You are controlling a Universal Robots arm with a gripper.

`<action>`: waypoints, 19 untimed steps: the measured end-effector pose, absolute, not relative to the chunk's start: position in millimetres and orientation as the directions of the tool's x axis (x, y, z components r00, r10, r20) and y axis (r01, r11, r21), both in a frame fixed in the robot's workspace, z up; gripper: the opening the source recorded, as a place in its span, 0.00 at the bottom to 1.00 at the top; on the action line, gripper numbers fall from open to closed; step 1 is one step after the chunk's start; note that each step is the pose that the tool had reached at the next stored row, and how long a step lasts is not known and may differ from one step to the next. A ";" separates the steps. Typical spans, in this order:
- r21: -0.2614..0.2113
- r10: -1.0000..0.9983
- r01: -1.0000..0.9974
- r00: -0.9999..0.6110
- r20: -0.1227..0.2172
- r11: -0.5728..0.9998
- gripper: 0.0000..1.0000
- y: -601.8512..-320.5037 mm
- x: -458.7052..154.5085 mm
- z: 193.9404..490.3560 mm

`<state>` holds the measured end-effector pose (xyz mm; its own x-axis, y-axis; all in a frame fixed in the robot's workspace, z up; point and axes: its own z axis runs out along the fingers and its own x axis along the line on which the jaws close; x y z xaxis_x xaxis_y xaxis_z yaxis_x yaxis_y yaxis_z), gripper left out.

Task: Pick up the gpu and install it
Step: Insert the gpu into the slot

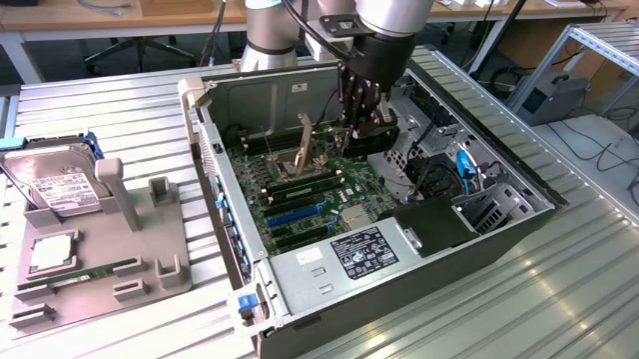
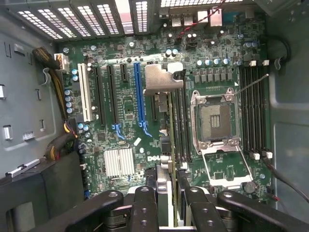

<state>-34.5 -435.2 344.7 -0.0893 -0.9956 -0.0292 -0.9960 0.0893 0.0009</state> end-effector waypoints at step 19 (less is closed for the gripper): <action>0.001 -0.996 -0.996 -0.089 -0.029 0.089 0.27 -447.1 -34.8 343.8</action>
